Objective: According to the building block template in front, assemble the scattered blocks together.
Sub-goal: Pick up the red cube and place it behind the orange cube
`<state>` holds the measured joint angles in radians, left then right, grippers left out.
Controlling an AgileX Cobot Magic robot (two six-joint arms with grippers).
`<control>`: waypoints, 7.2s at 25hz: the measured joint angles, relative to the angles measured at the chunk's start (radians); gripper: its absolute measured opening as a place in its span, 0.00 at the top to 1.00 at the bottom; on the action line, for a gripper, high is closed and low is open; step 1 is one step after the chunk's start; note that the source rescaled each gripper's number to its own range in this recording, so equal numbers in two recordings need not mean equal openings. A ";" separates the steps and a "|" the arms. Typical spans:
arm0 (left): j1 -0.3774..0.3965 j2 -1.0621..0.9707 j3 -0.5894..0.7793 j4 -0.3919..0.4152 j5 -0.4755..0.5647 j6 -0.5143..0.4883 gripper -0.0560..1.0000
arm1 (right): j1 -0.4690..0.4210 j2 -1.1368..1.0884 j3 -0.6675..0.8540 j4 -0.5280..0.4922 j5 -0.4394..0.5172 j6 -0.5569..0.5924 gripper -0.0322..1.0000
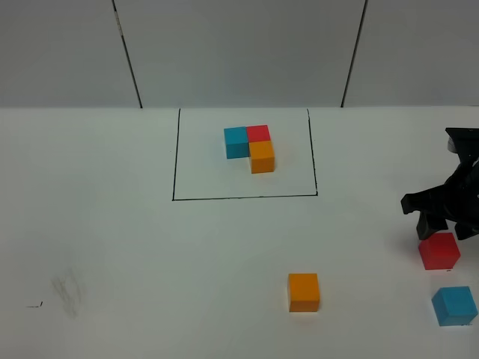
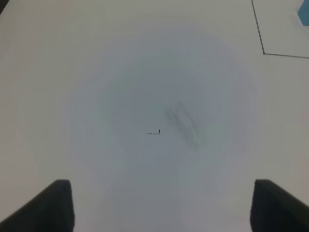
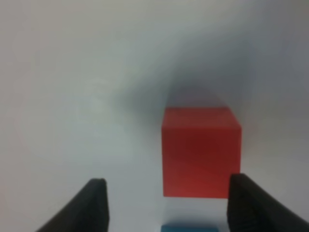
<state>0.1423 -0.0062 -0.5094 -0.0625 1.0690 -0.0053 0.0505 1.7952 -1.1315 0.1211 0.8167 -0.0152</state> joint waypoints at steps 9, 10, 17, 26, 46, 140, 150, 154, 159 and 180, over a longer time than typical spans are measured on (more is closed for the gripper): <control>0.000 0.000 0.000 0.000 0.000 0.000 0.33 | 0.000 0.000 0.000 -0.002 -0.001 0.007 0.80; 0.000 0.000 0.000 0.000 0.000 0.000 0.33 | 0.000 0.000 0.000 -0.006 -0.003 0.015 0.80; 0.000 0.000 0.000 0.000 0.000 0.000 0.33 | 0.000 0.037 0.000 -0.017 -0.008 0.015 0.80; 0.000 0.000 0.000 0.000 0.000 0.000 0.33 | 0.000 0.087 0.000 -0.027 -0.037 0.015 0.80; 0.000 0.000 0.000 0.000 0.000 0.000 0.33 | 0.000 0.118 -0.001 -0.097 -0.051 0.044 0.80; 0.000 0.000 0.000 0.000 0.000 0.000 0.33 | 0.000 0.173 -0.001 -0.206 -0.080 0.142 0.96; 0.000 0.000 0.000 0.000 0.000 0.000 0.33 | 0.000 0.173 -0.001 -0.206 -0.080 0.142 0.96; 0.000 0.000 0.000 0.000 0.000 0.000 0.33 | 0.000 0.173 -0.001 -0.206 -0.080 0.142 0.96; 0.000 0.000 0.000 0.000 0.000 0.000 0.33 | 0.000 0.173 -0.001 -0.206 -0.080 0.143 0.96; 0.000 0.000 0.000 0.000 0.000 0.000 0.33 | 0.000 0.111 -0.163 -0.145 0.150 0.144 0.96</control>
<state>0.1423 -0.0062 -0.5094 -0.0625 1.0690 -0.0053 0.0502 1.9060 -1.2945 -0.0242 0.9663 0.1288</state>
